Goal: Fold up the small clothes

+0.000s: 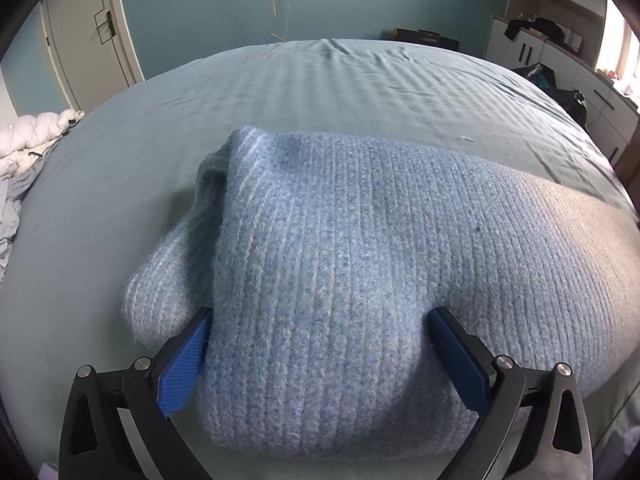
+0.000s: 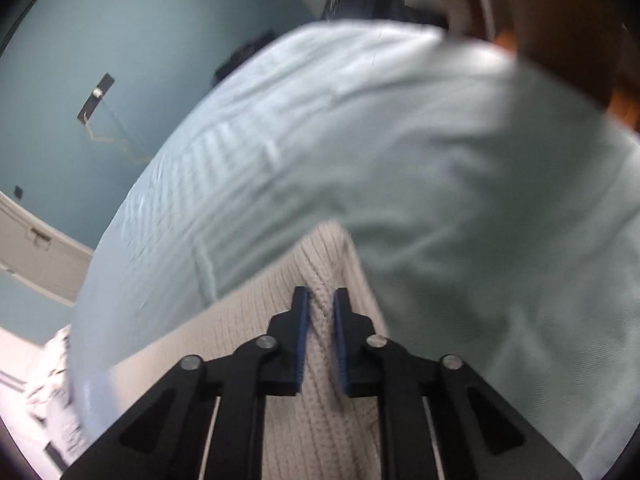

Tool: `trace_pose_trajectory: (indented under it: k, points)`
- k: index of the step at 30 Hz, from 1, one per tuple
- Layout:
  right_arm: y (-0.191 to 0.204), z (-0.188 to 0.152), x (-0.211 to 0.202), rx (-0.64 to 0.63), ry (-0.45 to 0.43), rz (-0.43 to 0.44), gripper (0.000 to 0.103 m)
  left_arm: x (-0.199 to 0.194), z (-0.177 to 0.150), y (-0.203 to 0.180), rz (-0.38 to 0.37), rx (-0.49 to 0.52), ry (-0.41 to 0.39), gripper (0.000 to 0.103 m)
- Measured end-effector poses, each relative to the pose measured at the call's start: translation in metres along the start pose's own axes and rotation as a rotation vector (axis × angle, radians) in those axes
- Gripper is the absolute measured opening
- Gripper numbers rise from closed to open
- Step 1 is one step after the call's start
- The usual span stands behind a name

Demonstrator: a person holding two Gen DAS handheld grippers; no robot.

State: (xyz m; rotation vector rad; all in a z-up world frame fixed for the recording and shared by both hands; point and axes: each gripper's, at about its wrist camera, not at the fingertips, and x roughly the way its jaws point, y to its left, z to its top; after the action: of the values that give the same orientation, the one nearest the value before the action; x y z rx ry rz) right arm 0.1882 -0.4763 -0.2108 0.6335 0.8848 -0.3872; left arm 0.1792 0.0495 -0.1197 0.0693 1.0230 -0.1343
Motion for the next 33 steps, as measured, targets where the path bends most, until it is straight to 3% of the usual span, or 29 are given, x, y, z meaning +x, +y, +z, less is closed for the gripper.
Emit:
trace_pose_trajectory:
  k: [2,4,7,9,10,12,14,17,20,25,28,29,31,33]
  points:
    - [-0.008,-0.003,0.016,0.024,0.051,-0.076,0.000,0.001,0.001,0.000,-0.005,-0.002,0.000,0.103]
    - [-0.020,-0.008,0.036,0.033,0.114,-0.084,0.000,0.002,0.002,0.002,-0.017,-0.008,0.007,0.103]
    - [-0.010,-0.003,0.009,-0.013,0.031,-0.136,0.009,0.001,0.003,0.004,-0.032,-0.012,0.018,0.103]
    - [-0.003,0.000,-0.014,-0.009,-0.004,-0.230,0.031,-0.003,0.010,0.009,-0.068,-0.008,0.053,0.103]
    - [0.000,0.000,-0.034,-0.007,-0.031,-0.211,0.036,-0.006,0.013,0.013,-0.096,-0.008,0.072,0.103]
    - [0.011,-0.003,-0.067,-0.024,-0.051,-0.139,0.067,-0.020,0.021,0.034,-0.147,-0.040,0.080,0.103]
    - [0.030,-0.011,-0.096,-0.070,-0.021,-0.088,0.079,-0.040,0.026,0.067,-0.130,-0.101,0.036,0.103]
    - [0.055,-0.039,-0.118,-0.137,0.055,0.009,0.079,-0.047,0.031,0.108,-0.127,-0.177,0.057,0.103]
    - [0.065,-0.086,-0.127,-0.155,0.154,0.095,0.079,-0.041,0.029,0.125,-0.160,-0.181,0.094,0.102]
    - [0.053,-0.133,-0.113,-0.131,0.114,0.076,0.079,-0.027,0.034,0.111,-0.279,-0.188,0.099,0.097]
    - [0.068,-0.137,-0.095,-0.184,0.178,0.082,0.079,-0.010,0.052,0.100,-0.331,-0.215,0.095,0.096]
    - [0.074,-0.137,-0.093,-0.203,0.171,0.089,0.079,-0.001,0.058,0.094,-0.354,-0.225,0.118,0.092]
    - [0.082,-0.136,-0.093,-0.233,0.153,0.082,0.079,0.016,0.070,0.078,-0.392,-0.201,0.179,0.057]
    - [0.087,-0.135,-0.090,-0.258,0.139,0.075,0.079,0.035,0.076,0.062,-0.344,-0.152,0.237,0.055]
